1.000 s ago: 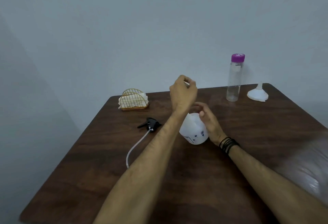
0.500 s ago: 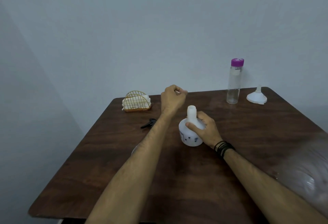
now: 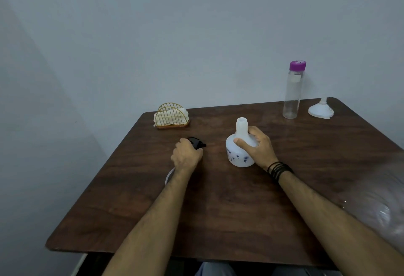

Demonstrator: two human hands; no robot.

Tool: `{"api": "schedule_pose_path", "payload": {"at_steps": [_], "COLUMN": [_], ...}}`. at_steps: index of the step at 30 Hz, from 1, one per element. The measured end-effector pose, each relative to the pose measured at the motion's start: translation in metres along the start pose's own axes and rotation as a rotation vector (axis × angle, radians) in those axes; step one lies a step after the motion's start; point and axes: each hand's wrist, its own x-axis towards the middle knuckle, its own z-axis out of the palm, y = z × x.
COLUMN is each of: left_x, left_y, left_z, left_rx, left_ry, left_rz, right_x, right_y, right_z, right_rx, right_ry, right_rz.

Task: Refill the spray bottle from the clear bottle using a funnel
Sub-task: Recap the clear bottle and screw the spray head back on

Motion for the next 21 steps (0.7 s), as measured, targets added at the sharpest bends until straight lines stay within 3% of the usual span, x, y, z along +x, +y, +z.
{"api": "schedule_pose_path", "payload": {"at_steps": [5,10,13,16,19,21], "left_x": [0.009,0.024,0.022,0.009,-0.002,-0.007], "left_y": [0.01,0.052,0.085,0.114,0.134,0.146], "left_z": [-0.011,-0.039,-0.066,-0.094,-0.107,-0.112], "left_rx": [-0.147,-0.674,-1.119,-1.441,-1.658,-1.742], "left_ry": [-0.005,0.036,-0.079,-0.249,-0.411,-0.431], "left_rz": [0.029,0.108,0.187,0.291,0.394,0.434], "right_x": [0.0,-0.004,-0.004,0.009,0.025,0.029], "right_y": [0.003,-0.002,-0.015,-0.042,-0.074,-0.087], "right_z": [0.0,-0.004,-0.011,-0.021,-0.029,-0.031], "right_rx": [-0.024,0.031,0.049,-0.093,-0.26,-0.274], "right_ry": [-0.006,0.028,0.158,0.288,0.229,0.167], "right_rz": [0.018,0.018,-0.071,-0.187,-0.228,-0.241]}}
